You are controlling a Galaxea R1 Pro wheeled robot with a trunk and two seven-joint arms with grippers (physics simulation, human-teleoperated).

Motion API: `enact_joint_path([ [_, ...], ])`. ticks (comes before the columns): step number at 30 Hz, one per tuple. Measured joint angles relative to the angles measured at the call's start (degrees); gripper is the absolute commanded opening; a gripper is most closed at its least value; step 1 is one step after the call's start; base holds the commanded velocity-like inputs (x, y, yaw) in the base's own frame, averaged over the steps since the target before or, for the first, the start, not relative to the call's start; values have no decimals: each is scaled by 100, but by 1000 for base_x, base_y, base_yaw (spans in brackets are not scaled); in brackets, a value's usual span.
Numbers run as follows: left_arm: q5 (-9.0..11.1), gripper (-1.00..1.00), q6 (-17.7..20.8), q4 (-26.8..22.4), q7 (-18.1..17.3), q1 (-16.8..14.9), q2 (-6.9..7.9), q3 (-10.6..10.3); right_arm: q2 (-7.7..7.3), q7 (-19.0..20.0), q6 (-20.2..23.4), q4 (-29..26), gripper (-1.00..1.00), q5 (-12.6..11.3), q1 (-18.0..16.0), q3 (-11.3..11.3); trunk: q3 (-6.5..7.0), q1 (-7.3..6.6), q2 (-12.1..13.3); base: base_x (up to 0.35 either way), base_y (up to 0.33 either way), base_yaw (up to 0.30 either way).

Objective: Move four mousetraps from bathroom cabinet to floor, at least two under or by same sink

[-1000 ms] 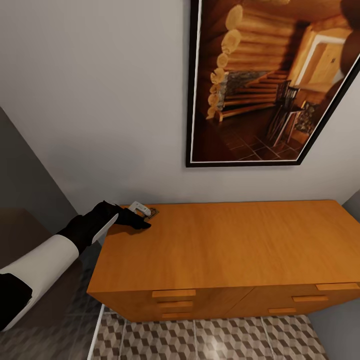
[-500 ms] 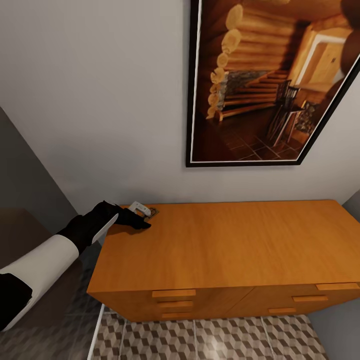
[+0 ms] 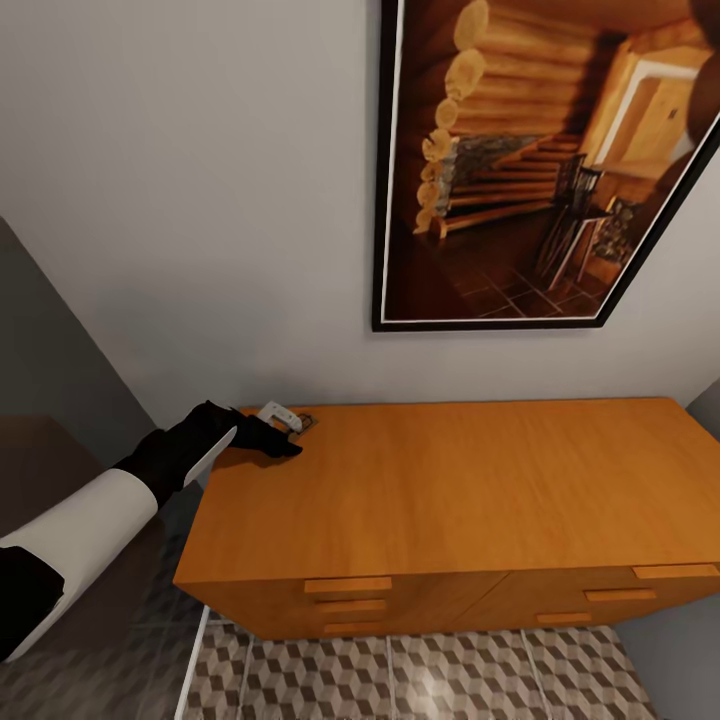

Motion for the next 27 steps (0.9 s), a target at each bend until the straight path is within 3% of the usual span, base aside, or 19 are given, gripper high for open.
enact_joint_path([
  [27, -15, 100, 2, -53, 12, -14, 4, 1, 1, 0, 1, 0, -100, 0, 0, 0, -34, 0, 0, 0, 0, 0],
])
